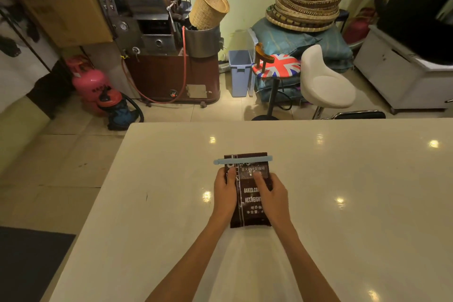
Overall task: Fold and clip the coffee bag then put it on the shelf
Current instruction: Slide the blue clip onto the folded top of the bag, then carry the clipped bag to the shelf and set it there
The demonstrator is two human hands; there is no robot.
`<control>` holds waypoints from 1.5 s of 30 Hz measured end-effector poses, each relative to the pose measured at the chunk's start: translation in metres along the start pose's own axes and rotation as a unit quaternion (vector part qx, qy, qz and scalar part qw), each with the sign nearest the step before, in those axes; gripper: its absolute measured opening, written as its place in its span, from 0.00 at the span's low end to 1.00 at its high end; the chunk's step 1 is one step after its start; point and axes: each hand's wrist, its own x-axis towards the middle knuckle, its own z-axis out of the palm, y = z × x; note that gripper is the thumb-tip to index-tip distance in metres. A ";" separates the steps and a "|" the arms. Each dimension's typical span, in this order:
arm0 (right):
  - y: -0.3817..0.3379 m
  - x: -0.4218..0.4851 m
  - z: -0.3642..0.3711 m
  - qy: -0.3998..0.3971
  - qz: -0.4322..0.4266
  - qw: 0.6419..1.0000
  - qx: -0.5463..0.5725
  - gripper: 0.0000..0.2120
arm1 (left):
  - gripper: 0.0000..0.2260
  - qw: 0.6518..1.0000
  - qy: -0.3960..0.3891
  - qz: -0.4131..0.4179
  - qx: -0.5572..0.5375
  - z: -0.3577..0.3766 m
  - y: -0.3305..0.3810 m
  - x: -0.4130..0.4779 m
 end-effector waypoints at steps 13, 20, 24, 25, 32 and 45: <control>-0.004 -0.006 -0.001 -0.093 -0.022 0.995 -0.031 0.19 | 0.15 0.988 0.024 0.064 0.142 -0.010 0.002 -0.023; 0.007 -0.015 -0.005 -0.064 -0.013 0.998 -0.001 0.23 | 0.14 0.995 -0.015 0.034 0.091 -0.019 -0.007 -0.038; 0.014 -0.012 -0.021 -0.152 -0.033 0.988 -0.004 0.17 | 0.13 0.994 -0.078 0.005 0.076 -0.029 -0.006 -0.041; 0.014 -0.011 -0.025 -0.159 -0.057 0.986 -0.002 0.14 | 0.13 0.994 -0.076 0.012 0.072 -0.030 -0.004 -0.043; 0.021 -0.033 -0.024 -0.167 -0.125 0.975 0.074 0.24 | 0.25 0.992 -0.091 0.084 0.036 -0.018 -0.012 -0.061; 0.027 -0.049 -0.032 -0.110 -0.061 0.992 0.016 0.14 | 0.17 0.993 -0.068 0.023 0.095 -0.015 -0.017 -0.058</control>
